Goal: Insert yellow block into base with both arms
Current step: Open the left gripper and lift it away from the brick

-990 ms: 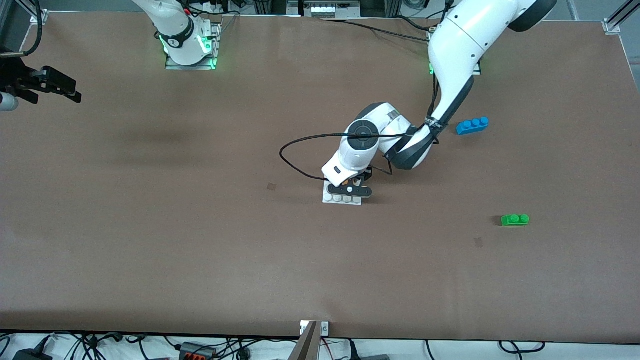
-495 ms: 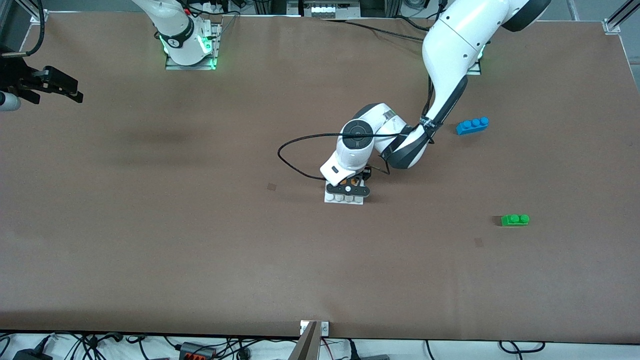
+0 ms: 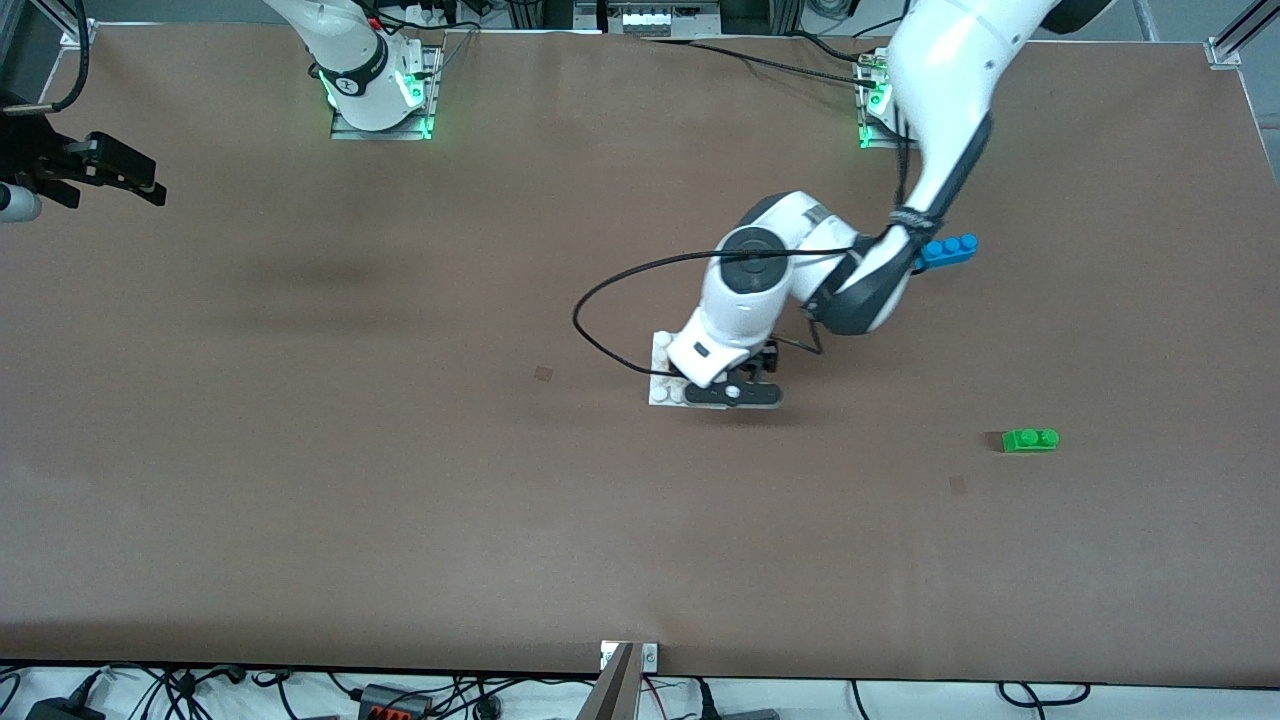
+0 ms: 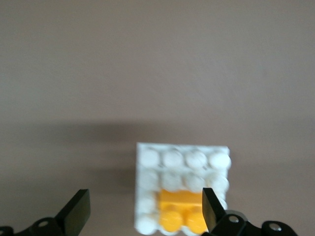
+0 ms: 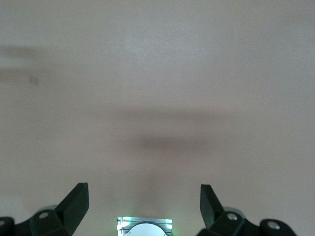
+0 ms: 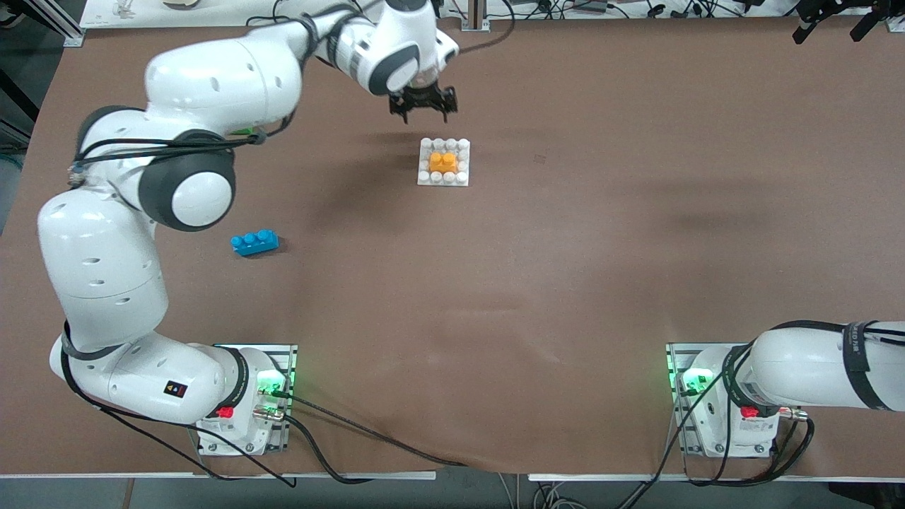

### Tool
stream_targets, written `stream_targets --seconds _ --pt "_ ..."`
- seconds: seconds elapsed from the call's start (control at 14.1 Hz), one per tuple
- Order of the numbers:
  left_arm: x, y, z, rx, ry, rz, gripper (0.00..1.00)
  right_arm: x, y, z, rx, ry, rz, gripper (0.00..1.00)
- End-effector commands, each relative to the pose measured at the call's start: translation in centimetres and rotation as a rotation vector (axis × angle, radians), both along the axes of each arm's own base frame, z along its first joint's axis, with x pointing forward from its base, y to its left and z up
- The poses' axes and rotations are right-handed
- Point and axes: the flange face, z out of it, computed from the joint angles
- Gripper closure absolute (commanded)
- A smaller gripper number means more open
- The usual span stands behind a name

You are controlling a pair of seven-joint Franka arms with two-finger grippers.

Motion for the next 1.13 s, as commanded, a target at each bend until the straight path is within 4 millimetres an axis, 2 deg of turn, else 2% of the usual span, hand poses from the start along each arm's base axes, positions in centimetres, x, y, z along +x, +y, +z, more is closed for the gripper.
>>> stream_targets --seconds 0.0,0.07,0.21,0.28,0.35,0.49,0.64,0.71,0.78,1.06 --pt "2.2 7.3 4.1 -0.015 0.013 -0.022 0.0 0.1 0.4 0.5 0.015 0.006 0.0 0.0" --pt "3.0 10.2 5.6 -0.038 0.034 -0.038 0.0 0.1 0.3 0.5 0.014 0.006 0.0 0.0" --pt "2.7 16.3 9.1 -0.02 0.052 -0.069 0.0 0.1 0.3 0.5 0.014 0.006 0.005 0.0" --pt "2.3 20.8 10.1 -0.004 0.052 -0.055 0.0 0.0 0.4 0.6 0.015 0.006 0.012 0.0" --pt "1.7 24.7 12.3 0.012 0.029 -0.059 0.0 0.0 0.3 0.6 0.015 0.004 0.011 0.0" --pt "-0.2 29.2 17.7 0.054 0.03 -0.086 0.0 0.1 0.4 0.6 0.011 0.0 0.013 0.0" --pt "-2.3 32.3 21.6 -0.003 0.051 -0.009 0.0 0.1 0.8 0.6 0.011 0.003 0.016 0.0" --pt "-2.8 34.1 22.8 -0.031 0.048 0.036 0.0 0.1 0.8 0.7 0.011 -0.002 0.014 0.0" --pt "-3.1 34.8 23.4 -0.037 0.04 0.053 0.0 0.1 0.9 0.7 0.01 0.0 0.014 0.0" --pt "-3.6 34.7 23.6 -0.034 0.066 0.043 0.0 0.1 0.8 0.7 0.011 0.0 0.013 0.0"
